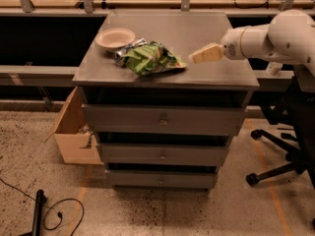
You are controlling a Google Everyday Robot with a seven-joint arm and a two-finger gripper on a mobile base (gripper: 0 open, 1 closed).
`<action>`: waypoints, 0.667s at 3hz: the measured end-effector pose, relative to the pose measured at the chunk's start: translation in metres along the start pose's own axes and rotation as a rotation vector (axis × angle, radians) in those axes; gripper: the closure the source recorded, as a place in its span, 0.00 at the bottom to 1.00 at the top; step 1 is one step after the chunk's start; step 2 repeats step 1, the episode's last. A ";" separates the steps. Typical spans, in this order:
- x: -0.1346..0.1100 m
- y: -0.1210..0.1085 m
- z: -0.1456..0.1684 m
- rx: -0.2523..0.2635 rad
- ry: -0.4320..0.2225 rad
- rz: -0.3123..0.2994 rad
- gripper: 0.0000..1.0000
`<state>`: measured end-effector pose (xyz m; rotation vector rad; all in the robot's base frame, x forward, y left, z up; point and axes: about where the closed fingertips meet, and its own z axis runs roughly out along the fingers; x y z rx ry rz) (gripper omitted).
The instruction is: Move green rice chip bag near redbull can
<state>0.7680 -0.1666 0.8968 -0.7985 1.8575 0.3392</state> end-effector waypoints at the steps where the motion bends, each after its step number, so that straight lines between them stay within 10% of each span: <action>1: -0.007 -0.021 -0.003 0.079 -0.044 0.011 0.00; 2: -0.007 -0.021 -0.003 0.079 -0.044 0.011 0.00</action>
Offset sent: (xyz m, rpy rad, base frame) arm 0.0000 0.0000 0.0000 0.0000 0.0000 0.0000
